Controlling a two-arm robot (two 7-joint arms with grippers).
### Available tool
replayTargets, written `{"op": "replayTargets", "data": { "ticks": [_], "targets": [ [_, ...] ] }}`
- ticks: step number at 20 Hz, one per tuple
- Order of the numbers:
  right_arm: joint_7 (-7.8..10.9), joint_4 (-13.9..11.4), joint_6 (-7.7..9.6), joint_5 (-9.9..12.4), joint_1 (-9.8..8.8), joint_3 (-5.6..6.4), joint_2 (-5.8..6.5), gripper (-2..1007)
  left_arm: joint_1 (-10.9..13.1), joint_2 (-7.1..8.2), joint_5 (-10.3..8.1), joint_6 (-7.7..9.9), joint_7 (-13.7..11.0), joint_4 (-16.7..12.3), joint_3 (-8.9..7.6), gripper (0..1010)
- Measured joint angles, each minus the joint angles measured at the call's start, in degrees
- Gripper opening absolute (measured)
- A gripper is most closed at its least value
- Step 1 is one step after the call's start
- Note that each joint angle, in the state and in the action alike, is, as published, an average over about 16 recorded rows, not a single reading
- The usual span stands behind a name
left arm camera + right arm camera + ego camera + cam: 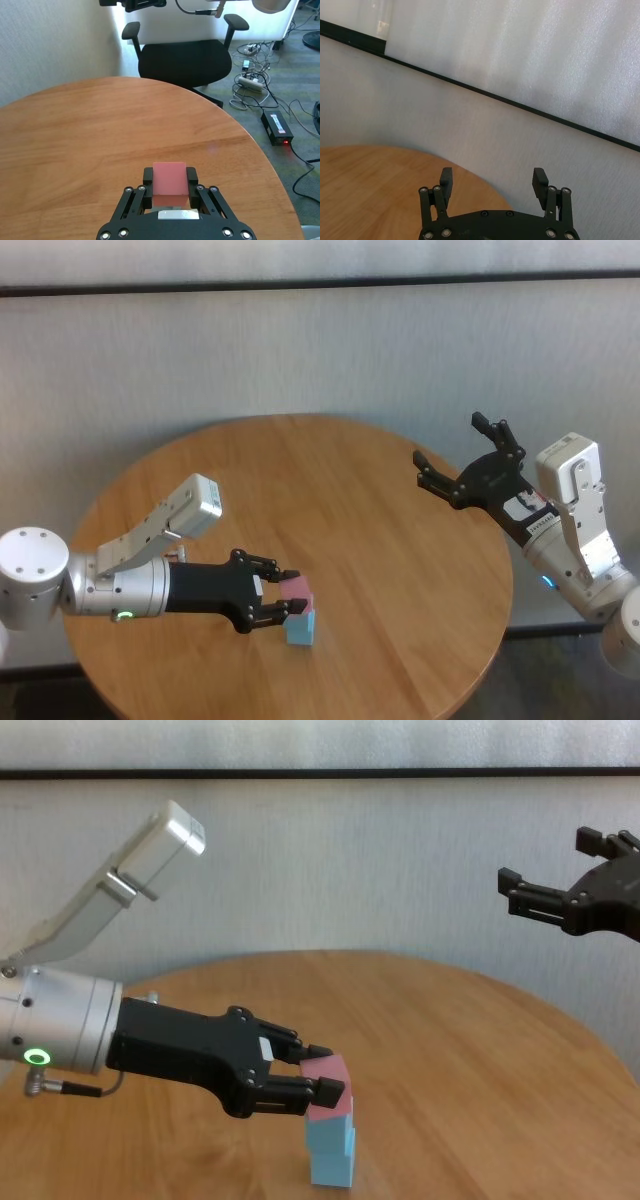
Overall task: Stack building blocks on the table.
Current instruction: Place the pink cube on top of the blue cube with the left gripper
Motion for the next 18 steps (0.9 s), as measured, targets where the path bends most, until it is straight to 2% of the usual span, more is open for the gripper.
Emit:
{"op": "replayTargets", "data": {
  "ticks": [18],
  "targets": [
    [0.00, 0.0, 0.00, 0.0, 0.00, 0.00, 0.00, 1005, -3.6, -0.83, 0.09, -0.15, -3.4, 2.4, 2.30, 401]
  ]
}}
